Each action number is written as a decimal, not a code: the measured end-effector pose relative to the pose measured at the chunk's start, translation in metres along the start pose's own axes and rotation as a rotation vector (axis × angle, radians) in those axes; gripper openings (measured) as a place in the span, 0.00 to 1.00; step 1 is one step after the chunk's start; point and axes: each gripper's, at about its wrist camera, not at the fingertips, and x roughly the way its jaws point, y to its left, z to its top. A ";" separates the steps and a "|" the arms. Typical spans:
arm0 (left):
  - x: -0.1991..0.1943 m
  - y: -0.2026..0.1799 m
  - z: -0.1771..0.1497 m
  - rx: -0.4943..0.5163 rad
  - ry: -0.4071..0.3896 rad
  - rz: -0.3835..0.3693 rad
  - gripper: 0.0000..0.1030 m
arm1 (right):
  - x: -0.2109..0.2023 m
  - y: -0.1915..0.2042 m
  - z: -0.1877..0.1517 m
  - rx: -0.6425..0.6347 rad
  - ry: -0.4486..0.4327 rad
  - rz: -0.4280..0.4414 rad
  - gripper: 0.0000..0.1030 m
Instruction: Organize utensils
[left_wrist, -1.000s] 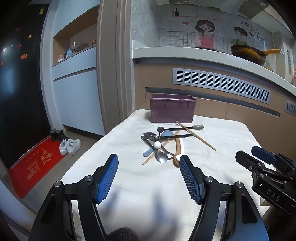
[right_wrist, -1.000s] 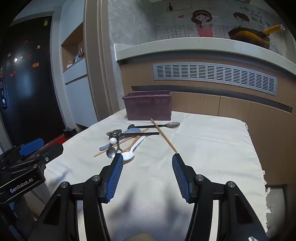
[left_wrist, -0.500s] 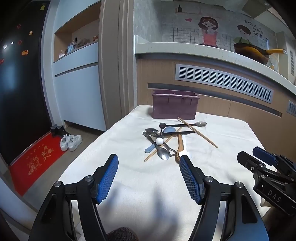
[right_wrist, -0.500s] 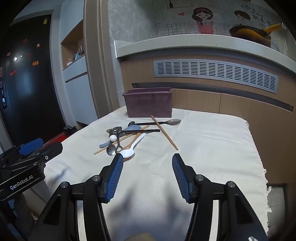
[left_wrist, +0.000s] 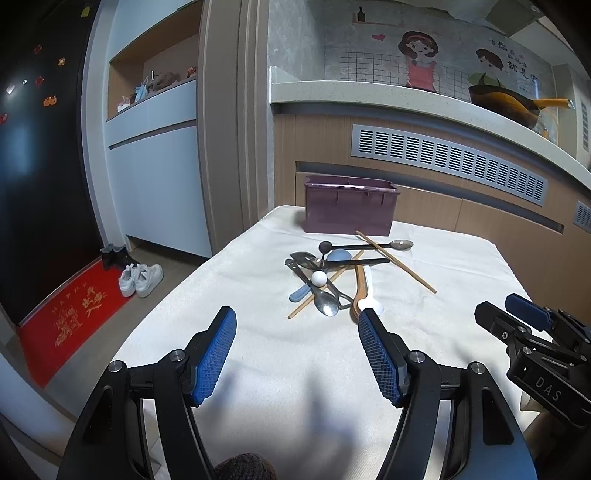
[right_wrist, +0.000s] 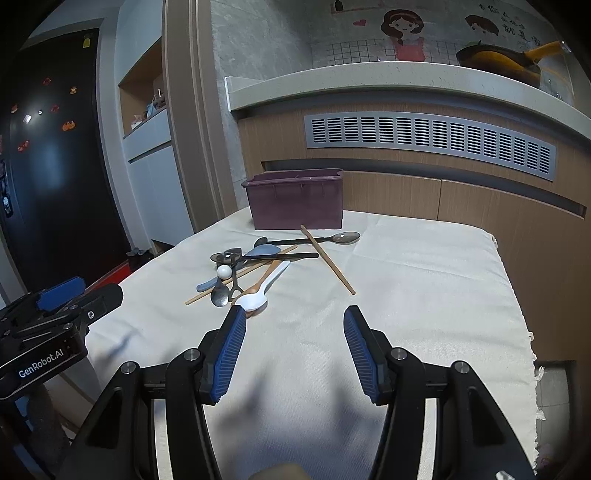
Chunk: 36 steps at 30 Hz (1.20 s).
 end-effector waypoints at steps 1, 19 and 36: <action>0.000 0.000 0.000 -0.001 0.001 0.000 0.67 | 0.000 0.000 0.000 0.000 0.001 0.000 0.51; 0.005 0.000 0.001 -0.006 0.006 -0.005 0.67 | 0.000 0.000 0.002 0.002 -0.001 -0.004 0.51; 0.005 0.001 0.002 -0.006 0.006 -0.003 0.67 | 0.002 -0.001 0.002 0.006 0.003 -0.007 0.51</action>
